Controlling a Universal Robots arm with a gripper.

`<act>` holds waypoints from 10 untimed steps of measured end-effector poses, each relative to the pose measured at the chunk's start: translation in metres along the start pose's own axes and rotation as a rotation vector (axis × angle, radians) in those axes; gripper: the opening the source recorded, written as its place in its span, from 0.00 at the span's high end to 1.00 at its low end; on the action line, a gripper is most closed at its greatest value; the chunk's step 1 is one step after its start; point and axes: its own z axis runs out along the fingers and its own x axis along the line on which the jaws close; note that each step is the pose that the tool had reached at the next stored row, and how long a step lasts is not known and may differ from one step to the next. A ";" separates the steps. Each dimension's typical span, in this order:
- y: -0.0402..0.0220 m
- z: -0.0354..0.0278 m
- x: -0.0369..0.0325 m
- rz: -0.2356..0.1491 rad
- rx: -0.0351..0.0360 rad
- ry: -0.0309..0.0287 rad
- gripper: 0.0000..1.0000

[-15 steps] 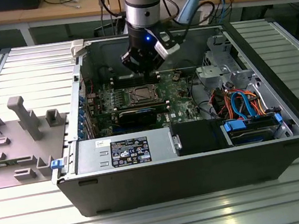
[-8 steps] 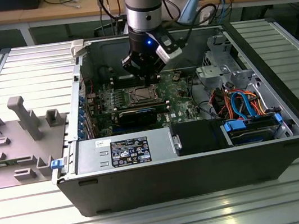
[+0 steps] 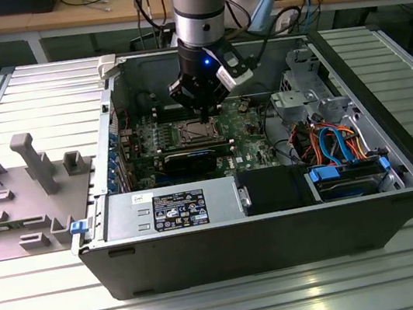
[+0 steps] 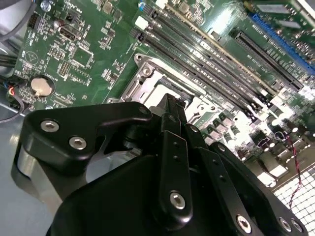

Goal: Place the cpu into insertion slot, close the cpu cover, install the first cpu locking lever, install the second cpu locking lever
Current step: 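Install the second cpu locking lever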

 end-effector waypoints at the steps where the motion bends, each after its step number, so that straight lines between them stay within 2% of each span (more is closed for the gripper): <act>1: -0.0024 0.0000 0.0002 0.000 0.0000 0.0000 0.89; 7: -0.0086 0.0001 0.0008 0.000 -0.0034 -0.0003 0.89; 10: -0.0123 0.0003 0.0014 0.000 -0.0110 -0.0011 0.89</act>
